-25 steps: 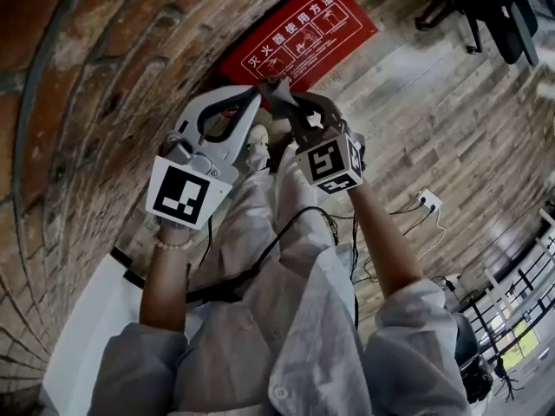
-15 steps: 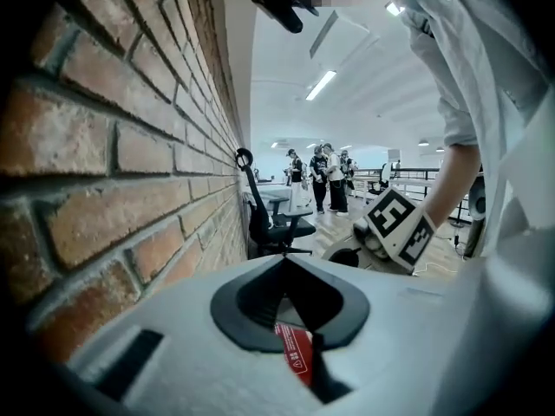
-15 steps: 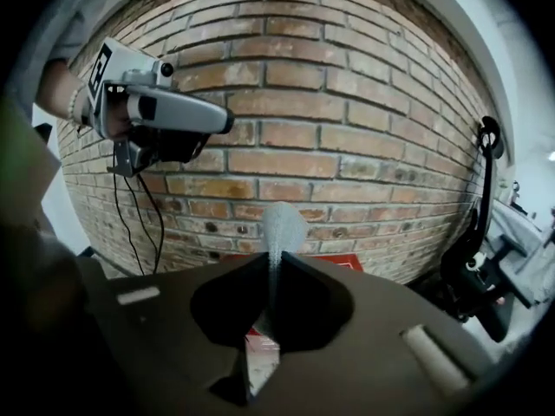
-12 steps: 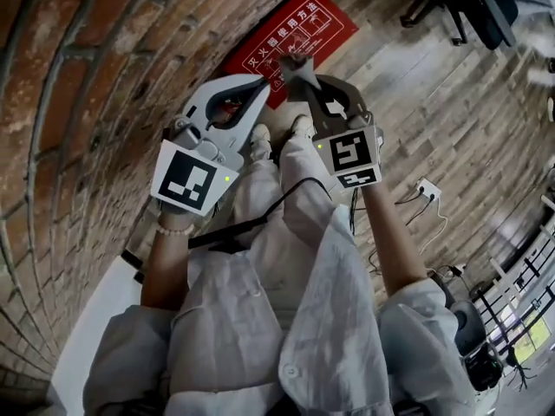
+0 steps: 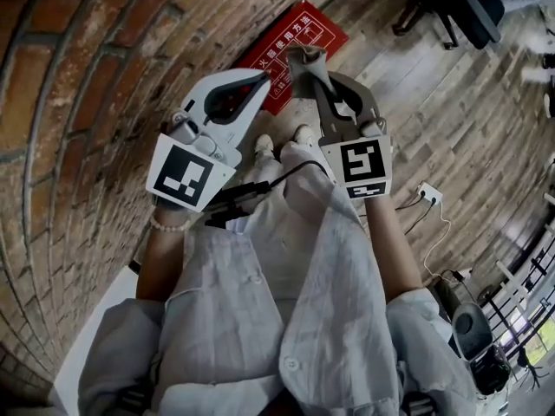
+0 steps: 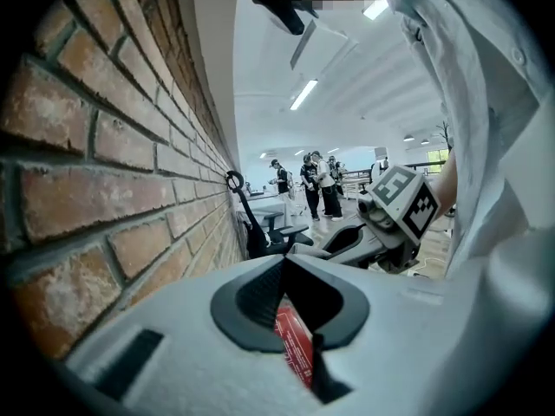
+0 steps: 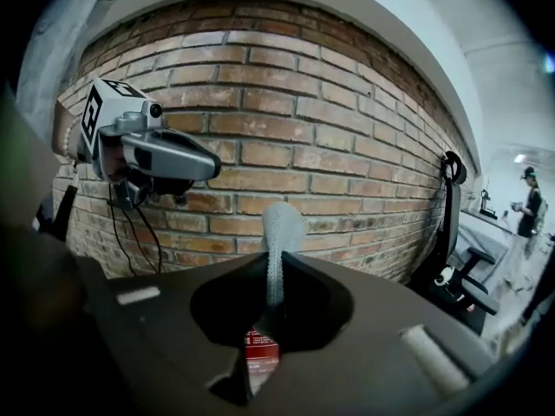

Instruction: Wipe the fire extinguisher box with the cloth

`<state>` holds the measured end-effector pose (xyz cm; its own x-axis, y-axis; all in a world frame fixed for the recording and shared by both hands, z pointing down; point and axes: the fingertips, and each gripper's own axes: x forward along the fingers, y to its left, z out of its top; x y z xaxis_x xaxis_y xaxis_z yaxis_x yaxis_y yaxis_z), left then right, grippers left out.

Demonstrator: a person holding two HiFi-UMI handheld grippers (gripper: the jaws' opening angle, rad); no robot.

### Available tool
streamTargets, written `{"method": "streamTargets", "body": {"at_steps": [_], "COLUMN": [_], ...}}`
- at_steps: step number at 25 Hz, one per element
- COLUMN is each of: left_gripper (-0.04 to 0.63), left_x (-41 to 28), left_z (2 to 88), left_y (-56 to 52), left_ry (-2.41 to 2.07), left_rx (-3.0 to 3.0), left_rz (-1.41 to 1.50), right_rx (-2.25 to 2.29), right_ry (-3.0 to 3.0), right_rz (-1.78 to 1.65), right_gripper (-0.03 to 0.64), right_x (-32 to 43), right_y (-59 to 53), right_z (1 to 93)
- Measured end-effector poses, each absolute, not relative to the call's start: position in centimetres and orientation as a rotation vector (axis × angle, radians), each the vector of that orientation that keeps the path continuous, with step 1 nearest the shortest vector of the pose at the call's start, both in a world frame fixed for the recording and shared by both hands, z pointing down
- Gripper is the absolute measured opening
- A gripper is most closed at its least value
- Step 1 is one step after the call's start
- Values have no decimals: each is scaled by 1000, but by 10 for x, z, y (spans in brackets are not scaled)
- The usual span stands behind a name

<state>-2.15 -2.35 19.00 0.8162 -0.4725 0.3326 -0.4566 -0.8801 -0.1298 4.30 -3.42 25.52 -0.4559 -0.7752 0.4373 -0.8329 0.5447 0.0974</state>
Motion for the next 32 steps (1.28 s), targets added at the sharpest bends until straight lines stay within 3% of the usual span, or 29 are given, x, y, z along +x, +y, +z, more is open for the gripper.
{"method": "streamTargets", "body": {"at_steps": [15, 32], "left_gripper": [-3, -3], "left_x": [-26, -16], "left_z": [146, 134], "left_y": [-16, -25], "left_ry": [793, 765], "left_rx": [-2936, -2935], "left_rz": [-457, -417], "right_rx": [1381, 1379], "right_ry": [-2374, -2384], "right_rz": [64, 42], "right_gripper": [25, 25], "right_x": [51, 50], "right_y": [-20, -28], "right_z": [184, 167]}}
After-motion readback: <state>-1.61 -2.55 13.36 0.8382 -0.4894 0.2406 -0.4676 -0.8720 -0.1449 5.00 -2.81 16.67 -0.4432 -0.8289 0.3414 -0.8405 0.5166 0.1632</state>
